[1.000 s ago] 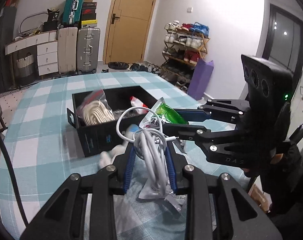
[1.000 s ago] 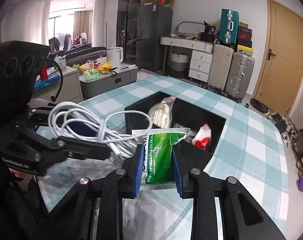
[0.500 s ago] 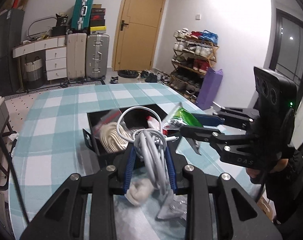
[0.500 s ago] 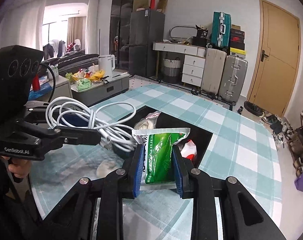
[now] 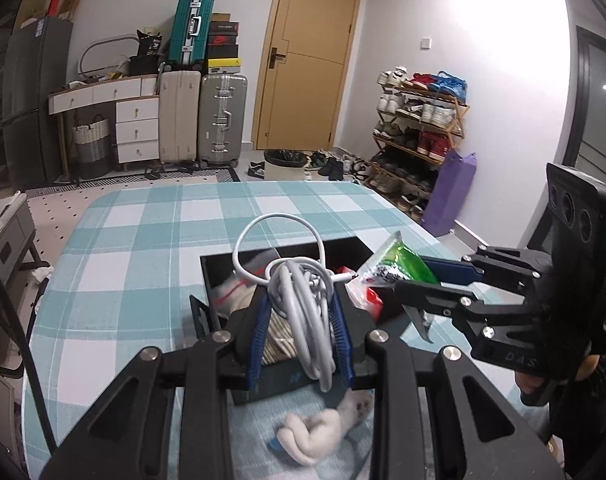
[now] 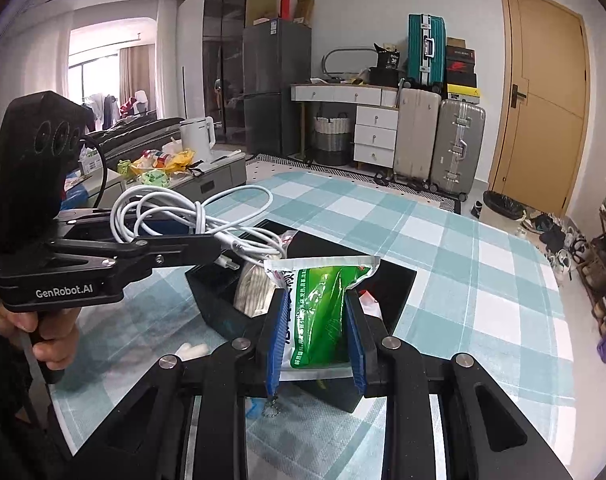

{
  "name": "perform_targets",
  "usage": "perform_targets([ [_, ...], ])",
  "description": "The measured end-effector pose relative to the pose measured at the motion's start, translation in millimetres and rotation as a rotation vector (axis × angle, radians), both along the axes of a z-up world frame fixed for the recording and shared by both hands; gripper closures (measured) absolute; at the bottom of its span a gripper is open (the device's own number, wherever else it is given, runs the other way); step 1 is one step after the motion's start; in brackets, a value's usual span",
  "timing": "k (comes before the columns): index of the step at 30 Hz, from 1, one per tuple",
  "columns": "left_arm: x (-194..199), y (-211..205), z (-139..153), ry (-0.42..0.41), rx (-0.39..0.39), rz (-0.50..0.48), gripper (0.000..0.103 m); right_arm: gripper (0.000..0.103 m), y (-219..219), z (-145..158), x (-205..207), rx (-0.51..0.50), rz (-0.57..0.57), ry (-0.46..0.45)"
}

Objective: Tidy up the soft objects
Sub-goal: 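Carry the cable bundle and green-labeled packet over the black box, then lower both items into the black box and open both grippers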

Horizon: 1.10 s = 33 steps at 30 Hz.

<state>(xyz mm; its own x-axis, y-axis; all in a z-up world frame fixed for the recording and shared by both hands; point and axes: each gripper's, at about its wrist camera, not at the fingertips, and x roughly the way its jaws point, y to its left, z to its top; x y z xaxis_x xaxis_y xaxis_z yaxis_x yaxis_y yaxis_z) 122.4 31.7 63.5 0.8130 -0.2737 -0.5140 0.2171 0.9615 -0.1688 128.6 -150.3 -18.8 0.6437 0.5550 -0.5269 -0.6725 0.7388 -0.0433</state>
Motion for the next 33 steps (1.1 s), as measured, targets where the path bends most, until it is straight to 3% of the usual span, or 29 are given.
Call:
perform_targets([
  [10,25,3,-7,-0.019,0.02,0.076,0.075,0.076,7,0,21,0.041,-0.035,0.032],
  [13,33,3,-12,-0.012,0.007,0.07,0.075,0.076,10,0,27,0.044,-0.043,0.039],
  [26,48,-16,-30,0.035,0.082,0.022,0.073,0.076,20,-12,47,0.015,-0.086,0.075],
  [27,47,-18,-29,0.036,0.084,0.016,0.07,0.076,20,-13,48,0.012,-0.089,0.075],
  [28,47,-18,-29,0.038,0.088,0.013,0.059,0.075,21,-14,51,0.011,-0.09,0.077],
  [29,46,-19,-28,0.039,0.09,0.014,0.054,0.069,21,-14,50,0.005,-0.091,0.079],
  [33,39,-16,-20,0.018,0.065,0.013,0.046,0.051,16,-9,45,-0.003,-0.111,0.035],
])
